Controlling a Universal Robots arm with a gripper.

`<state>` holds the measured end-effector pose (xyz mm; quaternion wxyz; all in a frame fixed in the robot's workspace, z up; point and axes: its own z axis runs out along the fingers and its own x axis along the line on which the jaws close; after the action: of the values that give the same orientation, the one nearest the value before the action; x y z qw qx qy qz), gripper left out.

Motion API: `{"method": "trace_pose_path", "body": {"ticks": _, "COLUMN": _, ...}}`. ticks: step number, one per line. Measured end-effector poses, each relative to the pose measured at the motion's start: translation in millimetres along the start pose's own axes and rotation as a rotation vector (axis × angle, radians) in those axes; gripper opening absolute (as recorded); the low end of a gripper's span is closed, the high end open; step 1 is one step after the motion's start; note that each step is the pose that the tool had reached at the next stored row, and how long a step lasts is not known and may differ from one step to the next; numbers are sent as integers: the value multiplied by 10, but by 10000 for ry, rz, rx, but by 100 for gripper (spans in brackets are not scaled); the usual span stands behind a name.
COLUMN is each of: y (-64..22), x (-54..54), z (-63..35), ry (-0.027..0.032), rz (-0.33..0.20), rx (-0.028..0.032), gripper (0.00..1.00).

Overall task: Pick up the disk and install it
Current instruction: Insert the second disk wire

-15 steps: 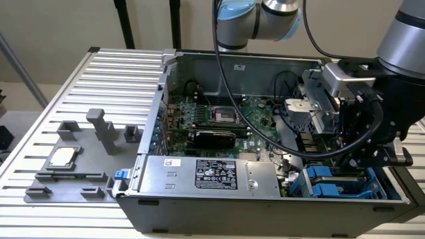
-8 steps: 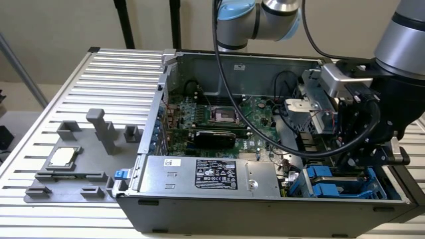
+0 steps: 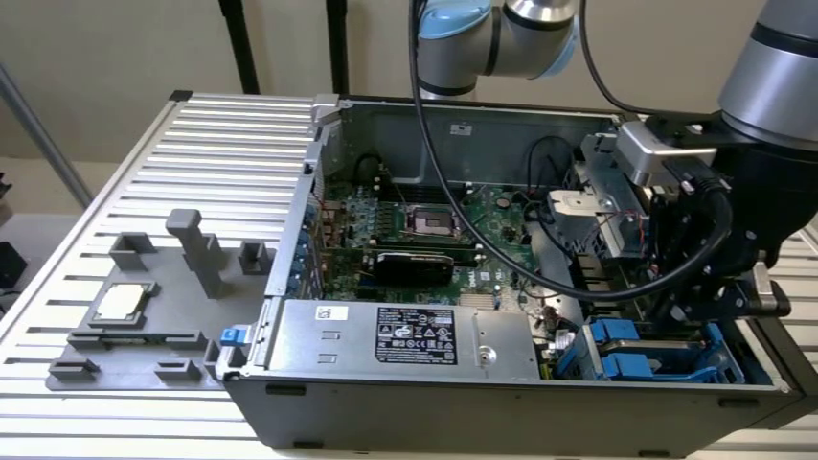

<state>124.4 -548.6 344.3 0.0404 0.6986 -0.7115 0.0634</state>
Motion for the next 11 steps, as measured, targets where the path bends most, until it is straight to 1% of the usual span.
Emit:
{"method": "trace_pose_path", "body": {"ticks": 2, "y": 0, "x": -1, "z": -1, "ry": 74, "rz": -10, "rx": 3, "gripper": 19}}
{"method": "trace_pose_path", "body": {"ticks": 4, "y": 0, "x": -3, "z": 0, "ry": 108, "rz": -17, "rx": 4, "gripper": 19}}
{"method": "trace_pose_path", "body": {"ticks": 6, "y": 0, "x": -4, "z": -1, "ry": 131, "rz": -23, "rx": 6, "gripper": 21}}
{"method": "trace_pose_path", "body": {"ticks": 7, "y": 0, "x": -4, "z": -1, "ry": 139, "rz": -25, "rx": 6, "gripper": 27}}
{"method": "trace_pose_path", "body": {"ticks": 9, "y": 0, "x": -7, "z": -1, "ry": 144, "rz": -31, "rx": 7, "gripper": 27}}
{"method": "trace_pose_path", "body": {"ticks": 10, "y": 0, "x": -7, "z": -2, "ry": 145, "rz": -34, "rx": 8, "gripper": 33}}
{"method": "trace_pose_path", "body": {"ticks": 11, "y": 0, "x": -7, "z": -1, "ry": 145, "rz": -40, "rx": 9, "gripper": 33}}
